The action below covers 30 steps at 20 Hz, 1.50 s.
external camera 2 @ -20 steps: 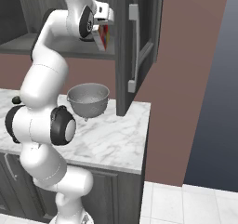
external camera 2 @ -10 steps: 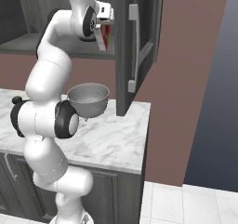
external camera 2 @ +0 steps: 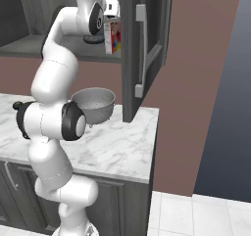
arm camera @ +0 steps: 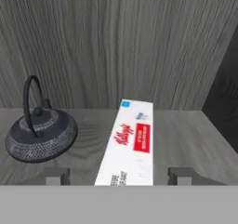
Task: Pick the cereal and bar from the counter and place them in the cabinets closest to them.
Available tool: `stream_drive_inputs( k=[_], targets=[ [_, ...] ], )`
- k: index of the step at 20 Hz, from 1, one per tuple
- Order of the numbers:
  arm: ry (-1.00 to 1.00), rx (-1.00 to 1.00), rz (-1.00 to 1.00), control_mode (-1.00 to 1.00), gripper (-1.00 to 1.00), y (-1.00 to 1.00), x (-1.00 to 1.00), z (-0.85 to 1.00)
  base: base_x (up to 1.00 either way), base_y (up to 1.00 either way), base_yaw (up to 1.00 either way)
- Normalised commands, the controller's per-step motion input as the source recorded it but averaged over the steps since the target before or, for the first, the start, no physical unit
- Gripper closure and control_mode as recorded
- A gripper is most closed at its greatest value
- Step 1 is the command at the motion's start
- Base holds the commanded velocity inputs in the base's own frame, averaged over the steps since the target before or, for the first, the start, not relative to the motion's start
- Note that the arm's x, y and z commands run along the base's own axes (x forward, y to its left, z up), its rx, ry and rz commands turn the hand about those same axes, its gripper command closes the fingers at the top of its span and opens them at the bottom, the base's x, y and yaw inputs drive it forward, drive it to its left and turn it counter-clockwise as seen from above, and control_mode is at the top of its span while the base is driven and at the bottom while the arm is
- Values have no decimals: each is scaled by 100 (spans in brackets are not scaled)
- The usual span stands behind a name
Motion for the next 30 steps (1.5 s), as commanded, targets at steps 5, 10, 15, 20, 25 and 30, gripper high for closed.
stream_drive_inputs(
  k=[5, 10, 15, 20, 25, 30],
  targets=[
    [-3, 0, -1, -100, -100, -7, 0, 17, 0, 0, 0],
    [-2, 0, -1, -100, -100, -6, -29, 4, 0, 0, 0],
    [-7, -10, 0, -100, -100, 3, -76, -39, 0, 0, 0],
    [-9, -15, 0, -100, -100, 18, -95, -56, 0, 0, 0],
    [-11, -8, 1, -100, -100, 16, -100, -64, 0, 0, 0],
    [-11, -1, 0, -100, -100, 1, -100, -63, 0, 0, 0]
  ],
)
